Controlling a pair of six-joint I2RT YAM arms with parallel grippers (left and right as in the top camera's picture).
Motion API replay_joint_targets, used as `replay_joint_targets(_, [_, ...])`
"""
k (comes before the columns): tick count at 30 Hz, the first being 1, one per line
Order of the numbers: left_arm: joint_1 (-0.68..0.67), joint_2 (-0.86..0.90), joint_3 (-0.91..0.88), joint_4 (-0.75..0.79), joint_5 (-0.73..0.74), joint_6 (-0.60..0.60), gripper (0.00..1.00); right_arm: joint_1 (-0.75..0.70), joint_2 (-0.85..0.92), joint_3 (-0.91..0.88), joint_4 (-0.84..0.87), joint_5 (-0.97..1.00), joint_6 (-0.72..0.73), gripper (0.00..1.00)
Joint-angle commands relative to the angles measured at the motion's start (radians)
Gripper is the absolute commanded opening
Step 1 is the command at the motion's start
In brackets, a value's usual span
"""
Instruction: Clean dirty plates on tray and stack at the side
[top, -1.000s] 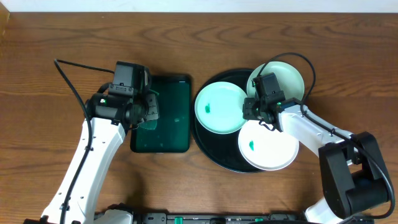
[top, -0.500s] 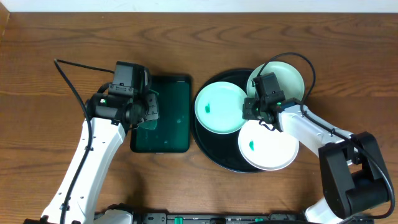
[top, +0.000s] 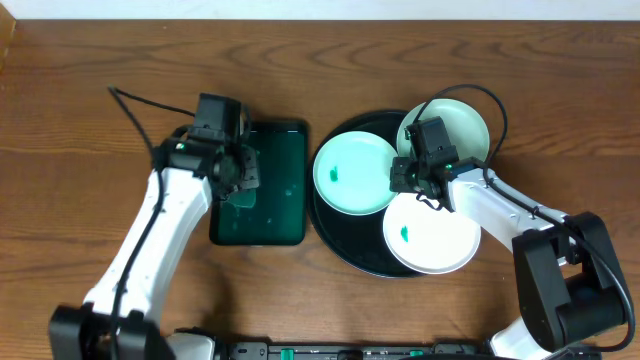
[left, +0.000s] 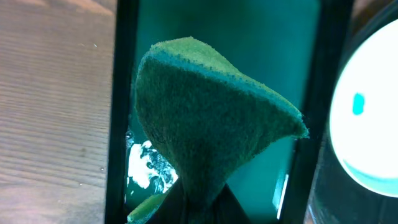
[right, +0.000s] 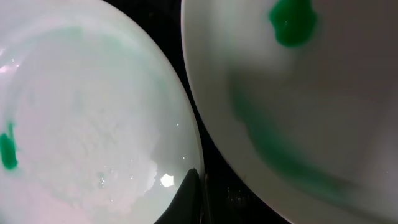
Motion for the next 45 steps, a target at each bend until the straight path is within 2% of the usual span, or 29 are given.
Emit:
replay_joint_targets(1, [-0.002, 0.069, -0.016, 0.012, 0.006, -0.005, 0.07, 0.009, 0.009, -0.007, 0.003, 0.01, -0.011, 0.01])
replay_joint_targets(14, [-0.002, 0.306, -0.016, 0.109, 0.048, -0.029, 0.08, 0.009, 0.009, -0.007, 0.002, 0.01, -0.011, 0.01])
replay_joint_targets(15, [-0.002, 0.306, -0.016, 0.112, 0.048, -0.028, 0.17, 0.009, 0.009, -0.007, 0.002, 0.01, -0.011, 0.01])
replay_joint_targets(16, [-0.002, 0.301, -0.008, 0.109, 0.047, -0.028, 0.33, 0.009, 0.009, -0.007, 0.003, 0.01, -0.011, 0.01])
replay_joint_targets(20, [-0.002, 0.277, 0.0, 0.1, 0.048, -0.028, 0.42, 0.009, 0.009, -0.007, 0.003, 0.01, -0.011, 0.01])
replay_joint_targets(37, [-0.003, 0.283, -0.021, 0.09, 0.051, -0.028, 0.41, 0.009, 0.009, -0.007, 0.003, 0.01, -0.011, 0.01])
replay_joint_targets(43, [-0.003, 0.296, -0.021, 0.101, 0.071, -0.029, 0.31, 0.009, 0.009, -0.007, 0.003, 0.01, -0.011, 0.01])
replay_joint_targets(45, [-0.003, 0.297, -0.021, 0.104, 0.07, -0.028, 0.3, 0.009, 0.009, -0.007, 0.003, 0.009, -0.011, 0.01])
